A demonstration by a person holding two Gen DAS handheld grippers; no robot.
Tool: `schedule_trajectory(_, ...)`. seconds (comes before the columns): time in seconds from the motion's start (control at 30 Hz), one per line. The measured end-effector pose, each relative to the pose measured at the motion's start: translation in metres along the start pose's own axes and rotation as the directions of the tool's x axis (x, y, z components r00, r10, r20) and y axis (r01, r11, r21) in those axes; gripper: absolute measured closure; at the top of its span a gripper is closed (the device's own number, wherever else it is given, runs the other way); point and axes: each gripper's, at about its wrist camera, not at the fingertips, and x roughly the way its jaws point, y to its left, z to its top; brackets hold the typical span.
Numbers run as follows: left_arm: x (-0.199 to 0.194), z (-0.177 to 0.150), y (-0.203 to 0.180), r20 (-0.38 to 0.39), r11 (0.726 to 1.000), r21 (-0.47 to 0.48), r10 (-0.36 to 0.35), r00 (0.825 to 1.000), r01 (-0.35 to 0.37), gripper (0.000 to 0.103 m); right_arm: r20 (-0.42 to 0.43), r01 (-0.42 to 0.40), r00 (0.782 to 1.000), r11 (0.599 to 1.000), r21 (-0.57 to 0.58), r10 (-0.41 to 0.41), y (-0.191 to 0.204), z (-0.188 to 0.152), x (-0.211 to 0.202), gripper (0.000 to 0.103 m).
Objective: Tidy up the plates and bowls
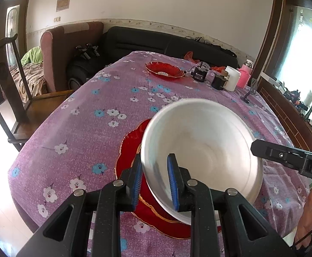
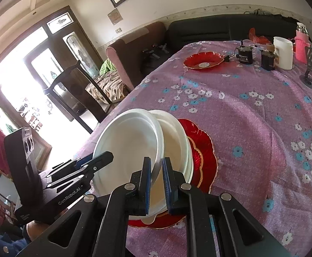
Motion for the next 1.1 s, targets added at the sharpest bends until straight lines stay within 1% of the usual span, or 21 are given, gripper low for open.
schedule_trajectory(0.03,0.000,0.000,0.001,0.000,1.000,-0.003,-0.004,1.000,0.004,0.079,0.006,-0.002,1.000,1.000,0.002,0.002,0.000,0.000,-0.002,0.089)
schedule_trajectory(0.1,-0.001,0.001,0.002,-0.002,1.000,-0.009,-0.017,1.000,0.017,0.068,0.027,-0.013,1.000,1.000,0.009,0.013,-0.003,0.001,-0.010,0.089)
schedule_trajectory(0.2,-0.007,0.003,0.004,0.015,1.000,-0.014,-0.020,1.000,0.020,0.067,0.063,-0.020,0.998,0.999,0.029,0.018,-0.009,0.003,-0.022,0.089)
schedule_trajectory(0.3,-0.013,0.009,0.015,0.029,0.998,-0.044,-0.032,0.999,0.033,0.067,0.074,0.008,0.997,0.998,0.059,-0.012,-0.022,0.003,-0.028,0.089)
schedule_trajectory(0.37,-0.012,0.011,0.030,0.021,0.995,-0.090,-0.038,0.999,0.040,0.067,0.055,0.029,0.998,0.994,0.105,-0.035,-0.039,0.001,-0.024,0.089)
schedule_trajectory(0.4,-0.011,0.012,0.039,0.018,0.993,-0.116,-0.029,0.999,0.031,0.067,0.041,0.037,0.998,0.992,0.122,-0.042,-0.046,0.000,-0.020,0.089)
schedule_trajectory(0.43,-0.008,0.012,0.051,0.007,0.989,-0.146,-0.013,1.000,0.014,0.067,0.025,0.041,0.999,0.990,0.137,-0.045,-0.052,-0.002,-0.016,0.089)
schedule_trajectory(0.5,-0.002,0.010,0.066,-0.021,0.981,-0.192,-0.019,1.000,0.014,0.067,-0.017,0.036,0.999,0.984,0.175,-0.034,-0.065,-0.007,-0.004,0.089)
schedule_trajectory(0.57,0.005,0.007,0.074,-0.051,0.978,-0.210,-0.029,0.998,0.018,0.067,-0.058,0.030,0.998,0.980,0.197,-0.019,-0.073,-0.011,0.009,0.089)
schedule_trajectory(0.63,0.011,0.003,0.075,-0.072,0.978,-0.207,-0.055,0.996,0.039,0.067,-0.081,0.026,0.997,0.976,0.216,-0.009,-0.078,-0.015,0.017,0.089)
schedule_trajectory(0.67,0.013,0.002,0.074,-0.082,0.979,-0.199,-0.060,0.995,0.042,0.067,-0.093,0.018,0.996,0.974,0.226,0.004,-0.080,-0.017,0.022,0.088)
schedule_trajectory(0.77,0.023,-0.003,0.069,-0.120,0.985,-0.166,-0.077,0.990,0.057,0.074,-0.106,0.008,0.994,0.972,0.234,0.017,-0.081,-0.019,0.028,0.088)
schedule_trajectory(0.8,0.026,-0.005,0.070,-0.130,0.984,-0.164,-0.088,0.988,0.066,0.077,-0.110,0.007,0.994,0.973,0.232,0.019,-0.081,-0.020,0.030,0.088)
schedule_trajectory(0.9,0.035,-0.009,0.070,-0.155,0.983,-0.169,-0.104,0.982,0.077,0.081,-0.118,0.006,0.993,0.971,0.237,0.023,-0.083,-0.020,0.035,0.086)
schedule_trajectory(1.0,0.043,-0.011,0.069,-0.166,0.979,-0.177,-0.127,0.978,0.097,0.081,-0.125,-0.002,0.992,0.970,0.244,0.033,-0.085,-0.021,0.041,0.086)
schedule_trajectory(1.1,0.047,-0.010,0.067,-0.158,0.982,-0.164,-0.122,0.980,0.095,0.083,-0.130,-0.006,0.991,0.967,0.256,0.041,-0.085,-0.023,0.049,0.086)
